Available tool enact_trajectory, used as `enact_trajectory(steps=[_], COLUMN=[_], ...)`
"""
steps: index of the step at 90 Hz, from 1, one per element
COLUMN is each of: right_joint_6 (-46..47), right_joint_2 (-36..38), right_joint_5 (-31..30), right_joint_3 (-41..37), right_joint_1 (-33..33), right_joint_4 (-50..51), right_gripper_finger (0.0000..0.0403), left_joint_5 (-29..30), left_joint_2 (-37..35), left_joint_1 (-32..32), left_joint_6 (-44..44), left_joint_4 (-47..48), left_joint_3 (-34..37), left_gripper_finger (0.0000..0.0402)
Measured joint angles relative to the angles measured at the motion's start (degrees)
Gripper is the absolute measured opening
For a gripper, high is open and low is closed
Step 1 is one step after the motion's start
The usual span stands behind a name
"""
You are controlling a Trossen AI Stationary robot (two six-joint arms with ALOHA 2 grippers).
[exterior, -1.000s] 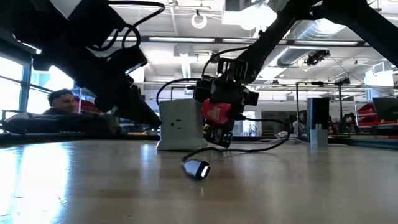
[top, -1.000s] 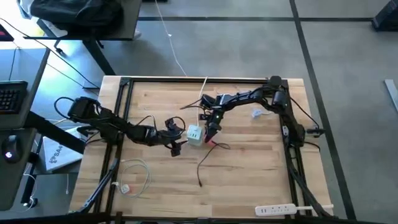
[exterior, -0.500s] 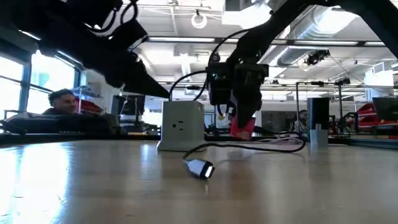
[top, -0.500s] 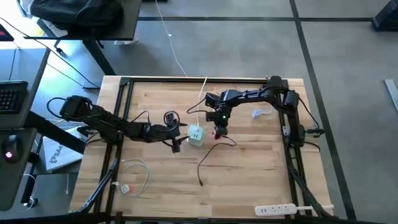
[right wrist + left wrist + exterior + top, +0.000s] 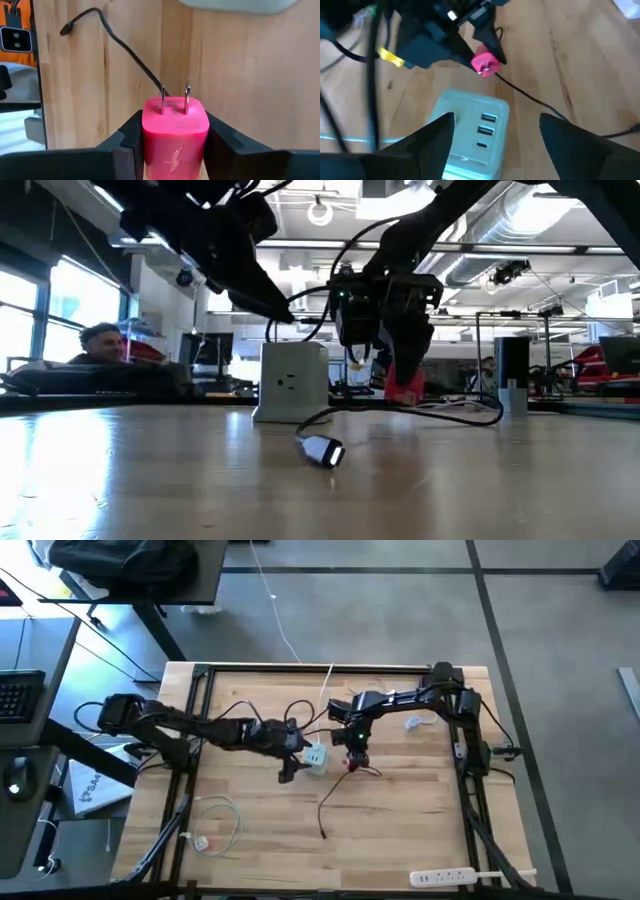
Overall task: Insert USB
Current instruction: Insert the pink charger adapter into the top white outlet extension
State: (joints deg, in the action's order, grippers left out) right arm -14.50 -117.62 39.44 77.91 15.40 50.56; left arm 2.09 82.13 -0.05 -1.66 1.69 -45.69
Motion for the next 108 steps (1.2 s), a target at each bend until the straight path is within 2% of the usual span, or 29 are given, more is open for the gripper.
enact_trajectory(steps=[14, 25, 48, 72, 91, 108], right_joint_6=[-1.5, -1.4, 1.5, 2.5, 4.0, 4.0], right_joint_2=[1.6, 4.3, 10.9, 18.0, 19.5, 19.5], right_joint_5=[0.0, -0.7, -2.6, -2.6, -4.0, -4.1], right_joint_3=[0.0, 0.0, 0.0, 0.0, 0.0, 0.0], right_joint_1=[-0.1, -0.1, -0.4, -1.4, -1.3, -1.6], right_joint_4=[5.7, 8.1, 8.8, 9.2, 9.2, 8.8], right_gripper_finger=[0.0111, 0.0111, 0.0111, 0.0111, 0.0111, 0.0111], left_joint_5=[0.9, -1.0, -5.5, -15.3, -15.0, -14.3], left_joint_2=[0.0, 0.0, 0.2, 3.6, 8.5, 9.6], left_joint_1=[0.0, 0.0, 2.6, 8.9, 9.9, 9.2], left_joint_6=[-1.5, -1.6, -4.3, -5.8, -10.6, -11.1], left_joint_4=[7.9, 10.6, 8.3, 3.1, 0.9, 0.5], left_joint_3=[-2.9, -2.9, -2.9, -2.9, -3.1, -3.2], left_gripper_finger=[0.0307, 0.0318, 0.0324, 0.0324, 0.0324, 0.0324])
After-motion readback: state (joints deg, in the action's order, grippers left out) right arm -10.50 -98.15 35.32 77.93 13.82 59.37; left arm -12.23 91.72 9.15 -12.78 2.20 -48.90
